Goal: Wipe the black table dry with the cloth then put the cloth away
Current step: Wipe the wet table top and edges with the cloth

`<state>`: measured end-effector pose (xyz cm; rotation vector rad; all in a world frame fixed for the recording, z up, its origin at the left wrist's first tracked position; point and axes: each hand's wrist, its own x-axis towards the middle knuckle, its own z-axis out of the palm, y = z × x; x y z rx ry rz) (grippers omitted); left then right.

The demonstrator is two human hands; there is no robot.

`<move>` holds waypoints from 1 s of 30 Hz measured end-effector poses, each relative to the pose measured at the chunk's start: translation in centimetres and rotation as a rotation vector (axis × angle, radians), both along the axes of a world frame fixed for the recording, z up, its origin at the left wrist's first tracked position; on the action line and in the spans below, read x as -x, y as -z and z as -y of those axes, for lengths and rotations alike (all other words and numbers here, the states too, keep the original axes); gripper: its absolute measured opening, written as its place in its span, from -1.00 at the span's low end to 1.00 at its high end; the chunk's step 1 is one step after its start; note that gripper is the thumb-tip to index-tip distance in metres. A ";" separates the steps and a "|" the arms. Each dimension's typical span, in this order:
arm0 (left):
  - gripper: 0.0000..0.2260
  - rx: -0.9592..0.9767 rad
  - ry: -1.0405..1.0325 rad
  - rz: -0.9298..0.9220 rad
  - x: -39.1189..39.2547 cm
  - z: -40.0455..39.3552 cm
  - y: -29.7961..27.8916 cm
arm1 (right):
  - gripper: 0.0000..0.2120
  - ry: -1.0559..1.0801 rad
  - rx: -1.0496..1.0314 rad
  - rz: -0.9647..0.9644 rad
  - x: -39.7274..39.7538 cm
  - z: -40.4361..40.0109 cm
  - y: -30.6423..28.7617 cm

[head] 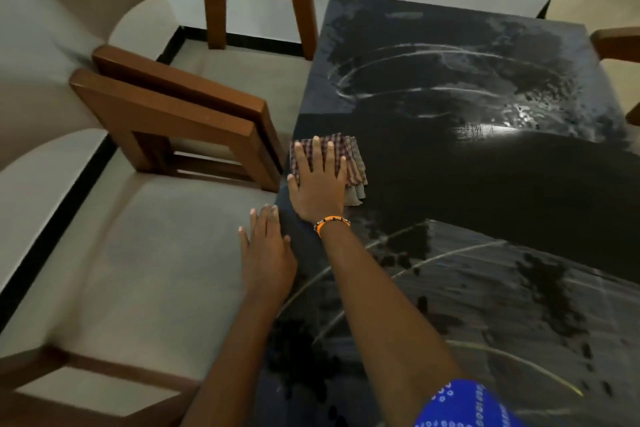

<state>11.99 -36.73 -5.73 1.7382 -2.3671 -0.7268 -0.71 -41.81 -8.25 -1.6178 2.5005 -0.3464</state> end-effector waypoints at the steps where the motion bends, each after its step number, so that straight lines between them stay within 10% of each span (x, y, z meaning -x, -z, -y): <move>1: -0.51 -0.019 -0.007 -0.016 -0.7 0.2 0.2 | -0.42 -0.029 -0.004 0.001 -0.6 0.7 0.0; 19: -0.62 -0.229 -0.375 -0.362 -4.6 -4.1 -1.1 | -0.46 -0.415 -0.002 -0.031 -4.8 -7.1 0.2; 30: -0.58 -0.198 -0.298 -0.350 -2.6 -5.4 -1.7 | -0.37 0.211 -0.057 -0.107 12.5 -18.1 0.5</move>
